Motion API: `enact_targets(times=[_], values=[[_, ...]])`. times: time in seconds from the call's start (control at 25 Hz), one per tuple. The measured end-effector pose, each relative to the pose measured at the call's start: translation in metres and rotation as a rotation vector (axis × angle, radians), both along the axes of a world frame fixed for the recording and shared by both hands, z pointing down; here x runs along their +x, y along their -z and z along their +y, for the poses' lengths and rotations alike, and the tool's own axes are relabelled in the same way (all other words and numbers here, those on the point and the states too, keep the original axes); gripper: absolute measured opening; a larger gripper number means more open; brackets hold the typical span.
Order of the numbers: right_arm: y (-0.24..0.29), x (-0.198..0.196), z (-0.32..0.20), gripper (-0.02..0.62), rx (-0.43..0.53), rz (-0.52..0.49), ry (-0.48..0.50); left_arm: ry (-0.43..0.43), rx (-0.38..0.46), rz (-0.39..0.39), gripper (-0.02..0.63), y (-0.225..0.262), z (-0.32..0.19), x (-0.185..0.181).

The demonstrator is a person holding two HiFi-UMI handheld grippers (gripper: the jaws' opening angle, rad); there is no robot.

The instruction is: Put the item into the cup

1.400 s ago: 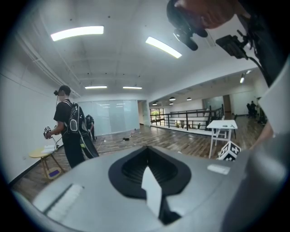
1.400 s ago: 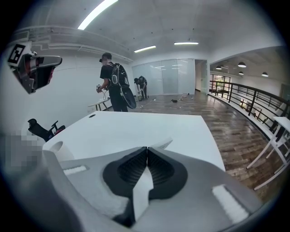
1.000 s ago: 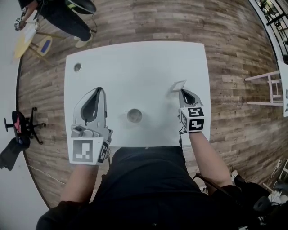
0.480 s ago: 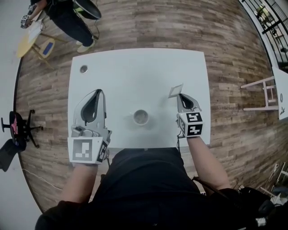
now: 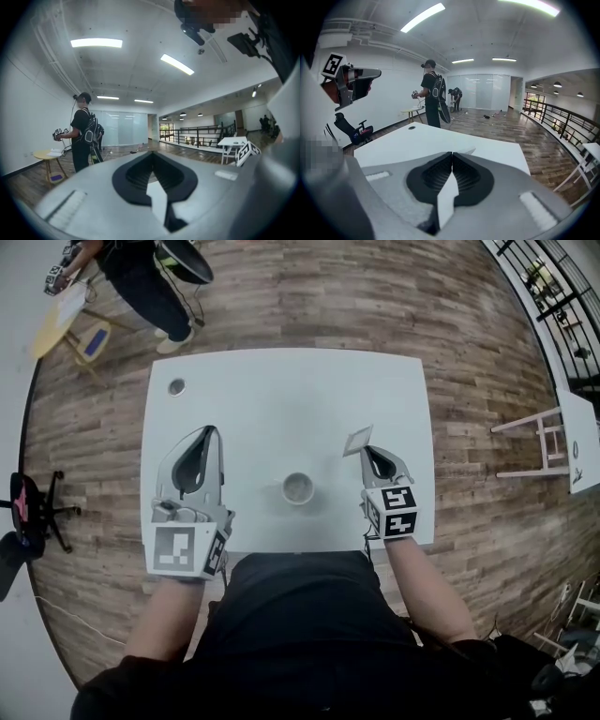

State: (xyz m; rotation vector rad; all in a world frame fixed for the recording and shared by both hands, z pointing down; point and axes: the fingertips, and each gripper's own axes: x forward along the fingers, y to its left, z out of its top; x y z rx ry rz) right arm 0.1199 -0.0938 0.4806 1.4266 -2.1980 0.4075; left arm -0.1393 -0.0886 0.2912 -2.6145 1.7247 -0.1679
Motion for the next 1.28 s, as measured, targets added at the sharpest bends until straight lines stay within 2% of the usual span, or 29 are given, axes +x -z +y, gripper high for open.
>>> enact_targets(times=[0.52, 1.28], values=[[0.012, -0.044, 0.016, 0.006, 0.005, -0.021, 0.11, 0.009, 0.016, 0.026, 0.006, 0.003, 0.0, -0.006], [0.013, -0.088, 0.05, 0.006, -0.013, -0.044, 0.259, 0.048, 0.024, 0.035, 0.006, 0.003, 0.02, -0.02]])
